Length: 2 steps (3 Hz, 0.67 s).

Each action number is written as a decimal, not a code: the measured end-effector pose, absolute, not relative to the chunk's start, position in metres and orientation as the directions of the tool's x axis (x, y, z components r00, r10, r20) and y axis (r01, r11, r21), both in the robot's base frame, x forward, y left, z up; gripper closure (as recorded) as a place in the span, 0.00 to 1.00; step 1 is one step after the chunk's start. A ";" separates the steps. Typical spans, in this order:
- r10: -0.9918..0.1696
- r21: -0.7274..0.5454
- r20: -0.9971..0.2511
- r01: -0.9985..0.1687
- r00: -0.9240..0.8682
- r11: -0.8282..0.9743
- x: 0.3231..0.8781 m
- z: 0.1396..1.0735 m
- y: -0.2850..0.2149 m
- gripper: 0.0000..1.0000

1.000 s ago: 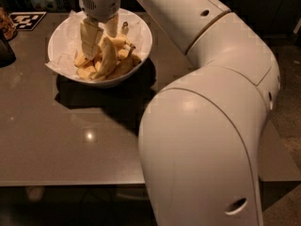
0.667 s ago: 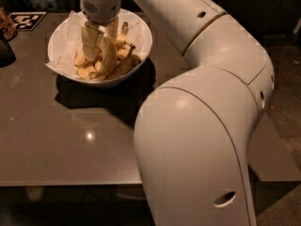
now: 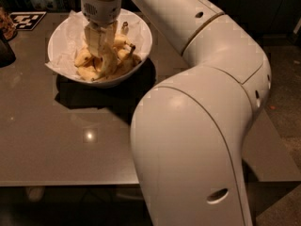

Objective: Pick banana from white bowl

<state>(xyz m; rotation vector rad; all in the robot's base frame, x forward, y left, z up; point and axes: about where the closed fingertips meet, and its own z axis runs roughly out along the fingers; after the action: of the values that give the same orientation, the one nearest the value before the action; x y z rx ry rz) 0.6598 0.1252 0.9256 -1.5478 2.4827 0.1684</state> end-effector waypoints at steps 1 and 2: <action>-0.873 -0.014 -0.238 -0.897 -0.426 0.442 0.660 0.926 0.125 0.99; -0.875 -0.051 -0.295 -0.908 -0.384 0.416 0.660 0.937 0.127 1.00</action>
Offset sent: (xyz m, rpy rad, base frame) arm -0.0213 -0.0137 0.0274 0.0465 -0.0992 0.0835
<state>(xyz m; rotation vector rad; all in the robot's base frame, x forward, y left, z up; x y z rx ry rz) 0.6602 0.1273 0.9368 -1.5522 2.3987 0.1717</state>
